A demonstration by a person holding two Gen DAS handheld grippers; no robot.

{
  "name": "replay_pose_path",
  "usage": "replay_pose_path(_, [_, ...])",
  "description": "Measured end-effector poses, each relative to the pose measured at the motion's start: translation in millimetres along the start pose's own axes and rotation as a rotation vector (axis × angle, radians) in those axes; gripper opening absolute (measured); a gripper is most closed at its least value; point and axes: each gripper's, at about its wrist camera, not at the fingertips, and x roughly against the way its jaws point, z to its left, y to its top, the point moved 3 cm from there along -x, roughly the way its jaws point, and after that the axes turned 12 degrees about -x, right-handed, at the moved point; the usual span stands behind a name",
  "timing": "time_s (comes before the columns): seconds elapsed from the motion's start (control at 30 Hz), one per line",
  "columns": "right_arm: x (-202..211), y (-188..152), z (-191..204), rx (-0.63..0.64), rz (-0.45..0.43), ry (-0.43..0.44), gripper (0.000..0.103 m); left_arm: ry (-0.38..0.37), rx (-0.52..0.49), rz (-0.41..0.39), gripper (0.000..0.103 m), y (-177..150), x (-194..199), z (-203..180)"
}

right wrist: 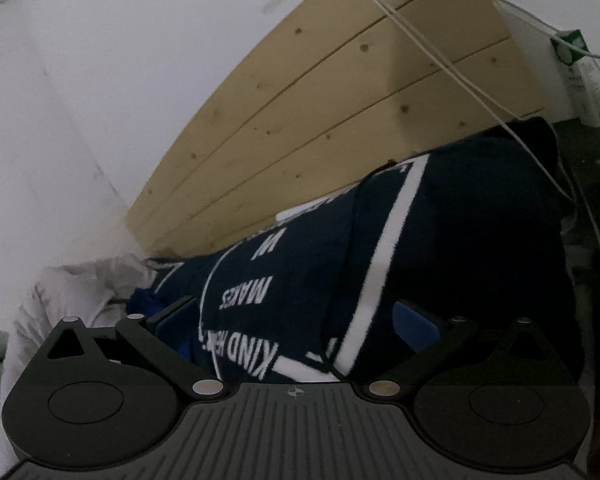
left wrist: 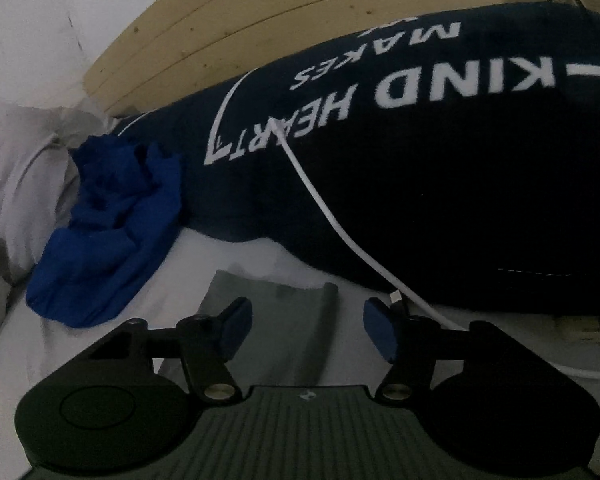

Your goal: Fold clothes

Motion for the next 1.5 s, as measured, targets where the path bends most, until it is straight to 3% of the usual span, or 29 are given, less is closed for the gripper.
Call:
replay_pose_path(0.2, [-1, 0, -2, -0.013, 0.004, 0.014, 0.103, 0.006, -0.022, 0.018, 0.056, 2, -14, -4])
replay_pose_path(0.23, [-1, 0, -2, -0.013, 0.006, 0.016, 0.103, 0.005, -0.013, 0.025, 0.047, 1, -17, -3])
replay_pose_path(0.3, [-1, 1, -1, -0.01, 0.008, 0.019, 0.103, -0.005, 0.023, 0.033, 0.04, -1, -21, -1])
replay_pose_path(0.33, [0, 2, -1, -0.01, 0.01, 0.02, 0.103, -0.015, 0.051, 0.035, 0.024, -3, -23, 1])
replay_pose_path(0.37, [-1, 2, -1, -0.01, 0.013, 0.024, 0.103, -0.022, 0.078, 0.039, 0.017, -5, -23, 3])
replay_pose_path(0.43, [-1, 2, -1, -0.01, 0.018, 0.031, 0.103, -0.016, 0.109, 0.033, 0.009, -7, -21, 6])
replay_pose_path(0.6, [-7, -2, 4, 0.042, 0.07, 0.027, 0.103, -0.019, 0.23, -0.042, 0.008, -11, 17, 24])
replay_pose_path(0.73, [-14, -9, 11, 0.038, 0.128, 0.057, 0.103, -0.065, 0.271, -0.134, 0.008, -18, 62, 30])
replay_pose_path(0.97, [-30, -53, 44, 0.191, 0.307, 0.072, 0.103, -0.096, 0.328, -0.156, 0.008, -37, 100, 41])
replay_pose_path(1.07, [-35, -70, 49, 0.113, 0.355, 0.047, 0.103, -0.095, 0.343, -0.17, 0.008, -41, 108, 46])
replay_pose_path(1.3, [-53, -117, 59, -0.045, 0.495, 0.083, 0.102, -0.099, 0.422, -0.214, 0.008, -42, 118, 64])
replay_pose_path(1.43, [-63, -136, 49, -0.257, 0.564, 0.093, 0.097, -0.091, 0.44, -0.24, 0.008, -44, 131, 72])
replay_pose_path(1.5, [-67, -143, 45, -0.339, 0.552, 0.072, 0.094, -0.085, 0.446, -0.249, 0.008, -46, 138, 76])
